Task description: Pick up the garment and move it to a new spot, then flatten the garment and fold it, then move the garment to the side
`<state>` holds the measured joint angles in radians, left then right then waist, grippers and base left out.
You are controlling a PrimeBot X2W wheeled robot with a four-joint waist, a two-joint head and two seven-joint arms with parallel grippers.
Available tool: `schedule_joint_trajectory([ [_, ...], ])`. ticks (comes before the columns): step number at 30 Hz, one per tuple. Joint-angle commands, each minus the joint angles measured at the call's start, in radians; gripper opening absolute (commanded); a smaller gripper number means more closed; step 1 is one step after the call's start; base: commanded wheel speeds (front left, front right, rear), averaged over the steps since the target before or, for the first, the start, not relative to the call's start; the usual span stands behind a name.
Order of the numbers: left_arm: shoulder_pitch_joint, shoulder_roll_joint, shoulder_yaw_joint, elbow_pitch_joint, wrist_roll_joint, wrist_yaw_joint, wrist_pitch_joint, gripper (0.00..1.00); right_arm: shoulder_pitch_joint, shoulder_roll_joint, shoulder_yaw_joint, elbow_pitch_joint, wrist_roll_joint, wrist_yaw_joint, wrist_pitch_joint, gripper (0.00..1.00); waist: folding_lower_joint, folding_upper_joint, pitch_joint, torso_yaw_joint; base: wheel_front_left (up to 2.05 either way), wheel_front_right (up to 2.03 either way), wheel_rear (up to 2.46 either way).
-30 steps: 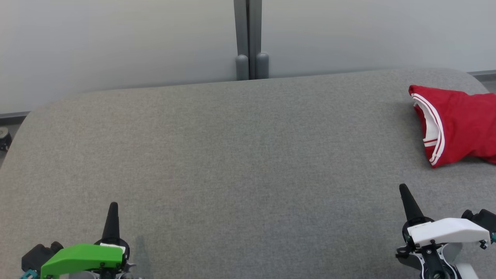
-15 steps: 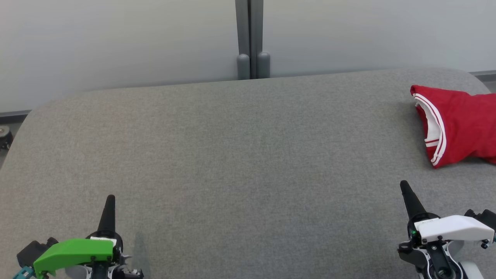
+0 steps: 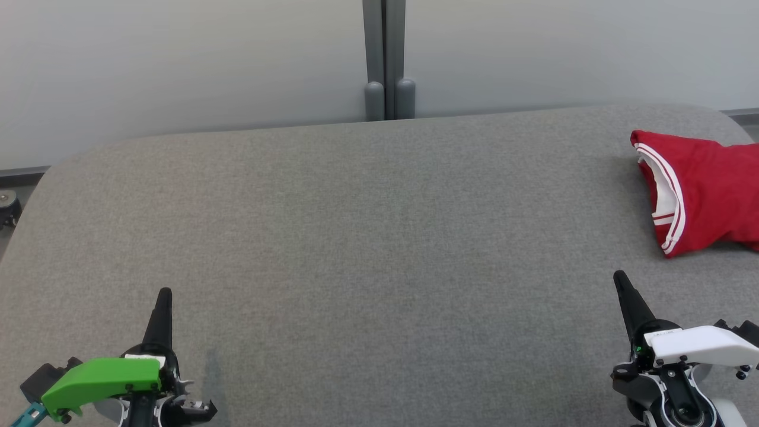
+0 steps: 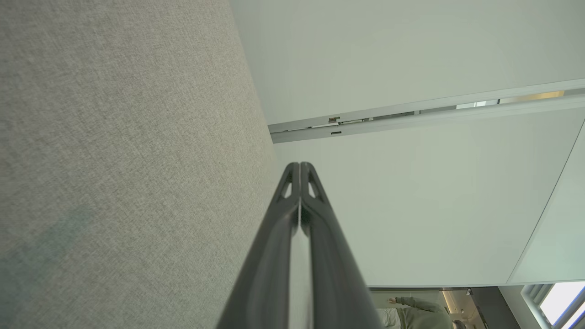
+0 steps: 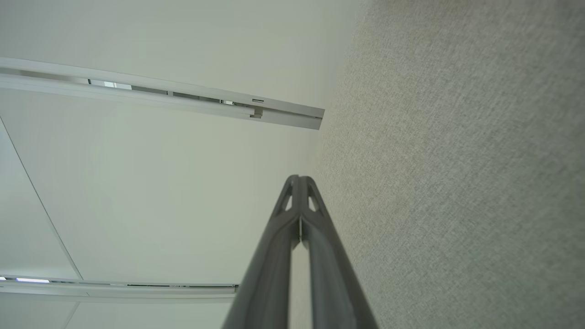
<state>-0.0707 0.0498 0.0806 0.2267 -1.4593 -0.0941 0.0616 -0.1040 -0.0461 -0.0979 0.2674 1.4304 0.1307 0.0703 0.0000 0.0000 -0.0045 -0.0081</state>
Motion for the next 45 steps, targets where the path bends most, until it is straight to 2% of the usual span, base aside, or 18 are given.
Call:
schedule_joint_trajectory([
  [1,-0.021,0.009,0.007,-0.008,-0.023,-0.006,0.008,0.0,-0.015,-0.006,-0.005,-0.009,0.023,0.0,0.006,0.0,0.0,0.0,0.0,0.0,0.0,0.0,0.0],
  [24,-0.048,0.009,0.032,-0.01,-0.159,-0.011,0.051,0.0,-0.023,-0.007,-0.021,-0.015,0.182,0.0,0.048,0.0,0.0,0.0,0.003,0.008,0.0,0.0,0.0],
  [45,-0.047,0.008,0.032,-0.009,-0.158,-0.011,0.051,0.0,-0.021,-0.007,-0.02,-0.015,0.181,0.0,0.049,0.0,0.0,0.0,0.004,0.008,0.0,0.0,0.0],
])
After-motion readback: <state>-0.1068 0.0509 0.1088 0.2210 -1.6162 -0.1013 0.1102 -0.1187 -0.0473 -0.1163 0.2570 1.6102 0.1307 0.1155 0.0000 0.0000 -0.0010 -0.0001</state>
